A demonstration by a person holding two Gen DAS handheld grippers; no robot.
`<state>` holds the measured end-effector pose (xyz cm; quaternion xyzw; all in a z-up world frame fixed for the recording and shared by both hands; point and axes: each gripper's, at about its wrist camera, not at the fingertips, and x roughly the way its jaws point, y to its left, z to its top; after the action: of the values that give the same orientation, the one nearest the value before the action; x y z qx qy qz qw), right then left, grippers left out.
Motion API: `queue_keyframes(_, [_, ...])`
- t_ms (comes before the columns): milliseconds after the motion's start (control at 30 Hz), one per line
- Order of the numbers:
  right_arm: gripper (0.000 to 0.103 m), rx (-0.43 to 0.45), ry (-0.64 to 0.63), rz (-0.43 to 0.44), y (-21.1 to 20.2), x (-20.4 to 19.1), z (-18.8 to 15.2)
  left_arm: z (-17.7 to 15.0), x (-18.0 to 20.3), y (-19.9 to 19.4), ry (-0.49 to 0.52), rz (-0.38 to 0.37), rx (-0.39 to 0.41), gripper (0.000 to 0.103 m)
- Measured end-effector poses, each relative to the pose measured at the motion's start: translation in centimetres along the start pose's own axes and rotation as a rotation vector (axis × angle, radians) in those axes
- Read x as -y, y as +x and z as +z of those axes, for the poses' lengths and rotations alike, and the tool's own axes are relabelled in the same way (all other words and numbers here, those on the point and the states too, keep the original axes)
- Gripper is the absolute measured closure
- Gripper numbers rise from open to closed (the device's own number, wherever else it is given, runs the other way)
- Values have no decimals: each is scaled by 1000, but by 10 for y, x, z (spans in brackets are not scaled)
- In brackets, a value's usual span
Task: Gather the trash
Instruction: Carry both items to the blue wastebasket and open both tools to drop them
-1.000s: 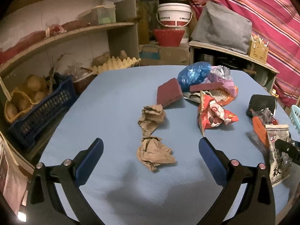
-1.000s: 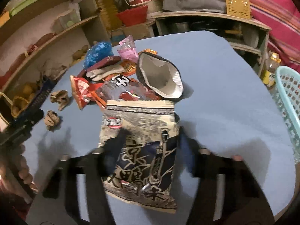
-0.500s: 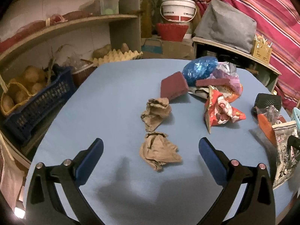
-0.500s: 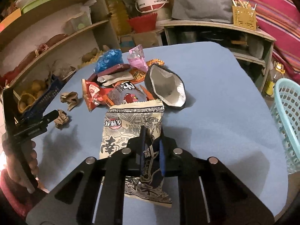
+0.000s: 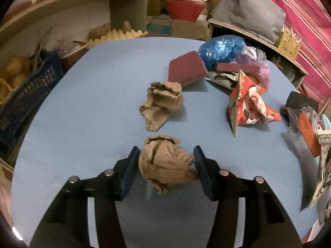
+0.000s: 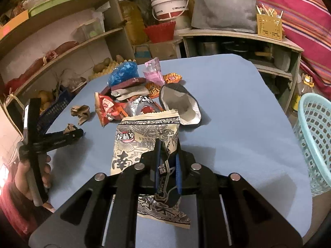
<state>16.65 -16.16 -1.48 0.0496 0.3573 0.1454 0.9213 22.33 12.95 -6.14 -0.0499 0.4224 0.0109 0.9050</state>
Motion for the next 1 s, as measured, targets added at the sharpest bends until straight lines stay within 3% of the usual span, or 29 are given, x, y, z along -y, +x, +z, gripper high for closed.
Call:
queue_keyframes(233, [90, 50, 18, 2, -29, 9, -1, -6, 18, -27, 44, 4, 80, 50])
queue_keyframes(400, [90, 100, 27, -23, -60, 25, -3, -13, 52, -62, 80, -14, 143, 50])
queue_keyframes(667, [90, 197, 118, -165, -120, 101, 17, 3, 152, -114, 200, -129, 269, 50])
queue_keyframes(800, [90, 257, 177, -277, -152, 152, 28, 19, 208, -123, 217, -202, 297, 50])
queue_keyframes(900, [90, 249, 188, -337, -166, 185, 37, 25, 257, -124, 247, -249, 314, 50])
queue_keyframes(1000, [90, 265, 192, -482, -180, 222, 36, 29, 300, -115, 273, -300, 294, 50])
